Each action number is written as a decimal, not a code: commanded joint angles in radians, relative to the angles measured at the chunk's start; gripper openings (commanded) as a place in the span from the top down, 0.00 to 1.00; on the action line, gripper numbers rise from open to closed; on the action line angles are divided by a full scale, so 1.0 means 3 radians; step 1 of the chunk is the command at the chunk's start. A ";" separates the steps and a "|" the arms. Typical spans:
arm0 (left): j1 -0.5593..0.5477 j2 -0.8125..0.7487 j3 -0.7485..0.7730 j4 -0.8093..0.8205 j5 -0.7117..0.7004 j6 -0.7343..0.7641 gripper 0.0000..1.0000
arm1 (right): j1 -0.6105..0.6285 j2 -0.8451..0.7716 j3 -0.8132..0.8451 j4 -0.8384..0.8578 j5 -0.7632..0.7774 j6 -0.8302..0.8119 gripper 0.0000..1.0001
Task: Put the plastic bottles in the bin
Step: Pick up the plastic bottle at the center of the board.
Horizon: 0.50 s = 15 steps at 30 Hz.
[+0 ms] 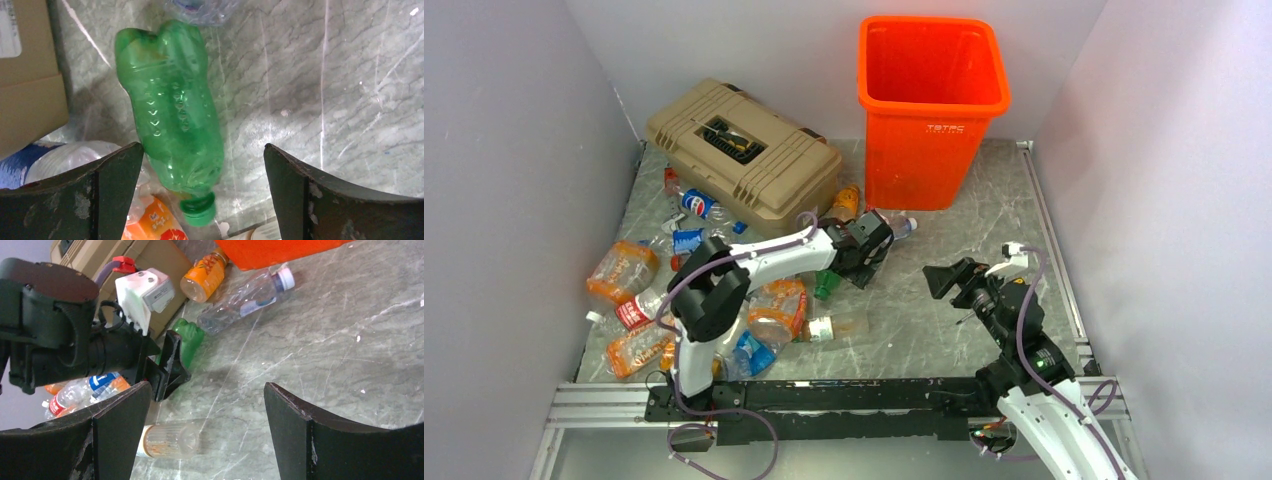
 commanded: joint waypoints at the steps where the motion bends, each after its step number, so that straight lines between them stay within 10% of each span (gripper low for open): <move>1: 0.0097 0.0180 0.0218 -0.0020 0.0152 0.0156 0.04 | 0.0015 0.0045 0.0117 0.0111 -0.0005 -0.0021 0.13; 15: 0.0159 0.0383 0.0238 0.0101 0.0299 0.0105 0.21 | 0.0015 0.0019 0.0112 0.0087 0.0008 -0.0021 0.13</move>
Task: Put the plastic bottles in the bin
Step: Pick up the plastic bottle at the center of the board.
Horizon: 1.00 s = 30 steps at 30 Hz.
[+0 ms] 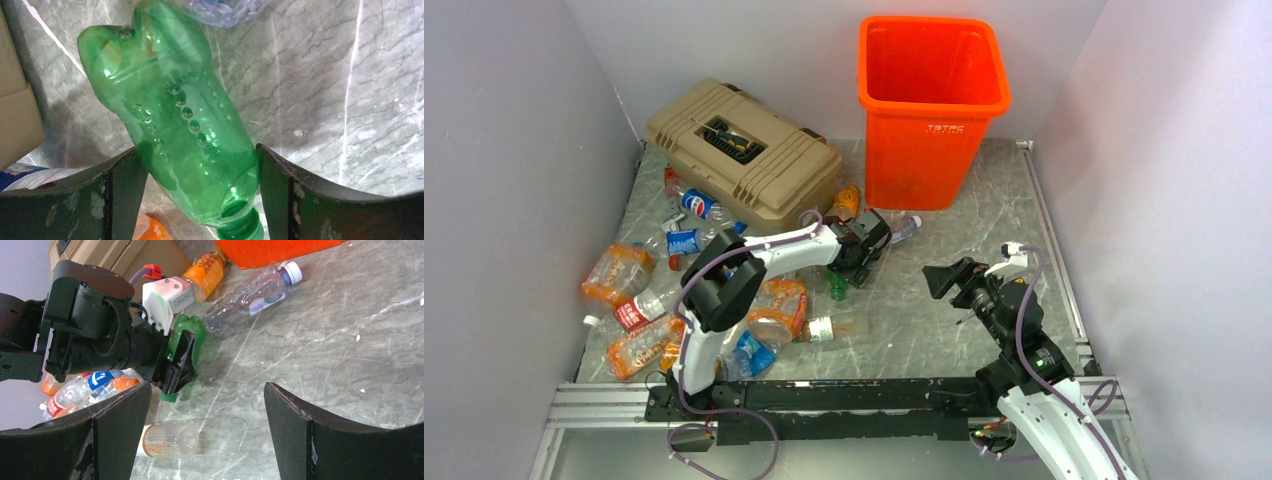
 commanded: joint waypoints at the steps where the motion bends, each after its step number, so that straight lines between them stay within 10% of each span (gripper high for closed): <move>1: 0.0009 0.0021 0.0092 0.0109 0.0105 -0.0008 0.23 | 0.0012 -0.0021 0.0118 0.0082 0.0013 -0.0022 0.13; 16: 0.0015 -0.1540 -0.0266 0.0471 0.0118 0.0140 0.63 | 0.0012 0.0027 0.0254 0.0166 -0.0112 -0.0169 0.13; 30: 0.0968 -0.3428 -0.1738 0.3359 0.2346 -0.0829 0.65 | 0.0302 0.0854 0.0455 0.1974 -0.1673 -0.0033 0.13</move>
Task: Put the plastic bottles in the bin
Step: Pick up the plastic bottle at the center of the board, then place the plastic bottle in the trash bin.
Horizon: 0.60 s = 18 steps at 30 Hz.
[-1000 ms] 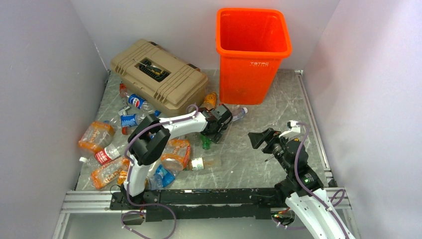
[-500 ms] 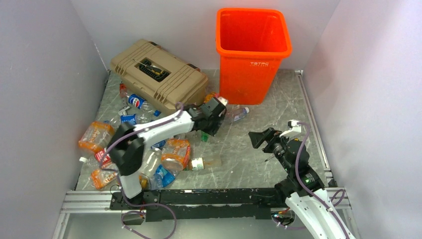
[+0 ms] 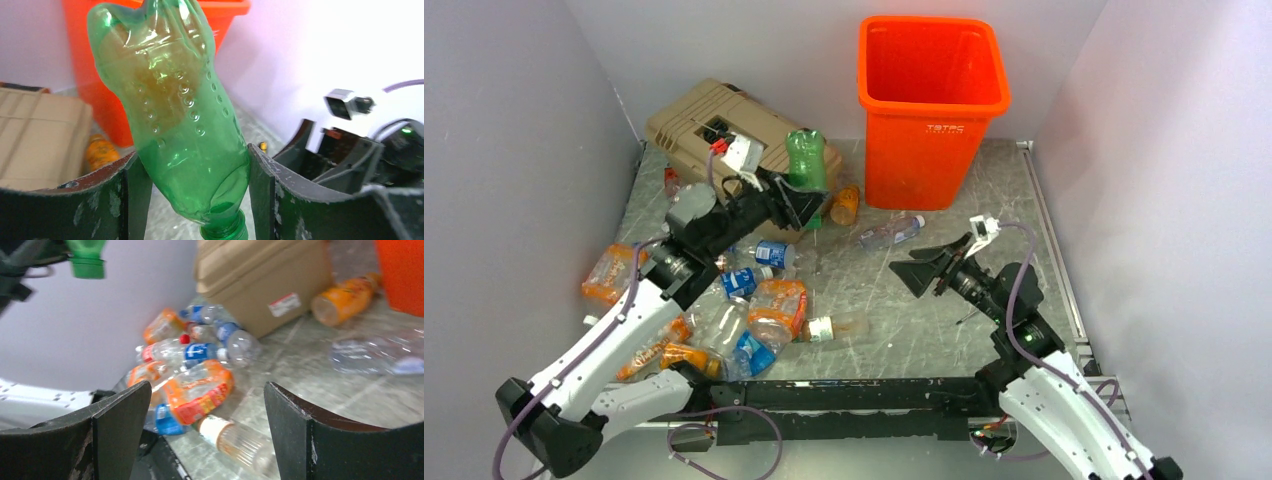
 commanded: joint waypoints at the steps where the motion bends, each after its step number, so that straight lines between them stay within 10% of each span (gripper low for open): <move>1: 0.0157 -0.0184 -0.0558 0.1295 0.0767 -0.0631 0.66 | 0.0363 0.0303 0.0291 0.0867 -0.0240 -0.0009 0.13; 9: 0.0270 -0.0480 -0.1044 0.2012 0.0856 -0.0902 0.67 | 0.1591 0.1129 0.0717 0.1411 0.0704 -0.0520 0.12; 18: 0.0274 -0.0593 -0.1196 0.2103 0.0928 -0.0864 0.68 | 0.1696 0.1752 0.0923 0.2093 0.0904 -0.0359 0.16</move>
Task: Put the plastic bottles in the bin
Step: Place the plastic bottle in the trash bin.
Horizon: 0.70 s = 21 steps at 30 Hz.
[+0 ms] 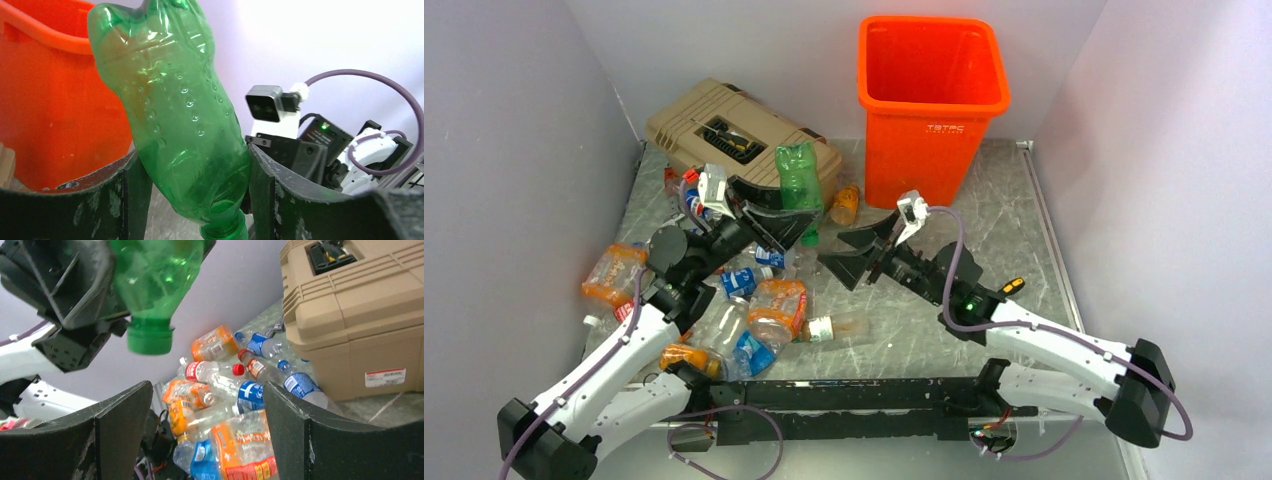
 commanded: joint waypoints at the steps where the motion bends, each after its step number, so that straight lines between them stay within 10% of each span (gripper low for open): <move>1: 0.0014 -0.0045 -0.0060 0.0249 0.0123 -0.0008 0.68 | 0.0017 0.0181 0.0248 0.0609 0.0073 0.0012 0.16; 21: 0.0014 -0.0002 -0.0086 0.0271 0.0259 0.0054 0.69 | 0.0017 0.0675 0.0769 0.0591 -0.0225 0.0036 0.29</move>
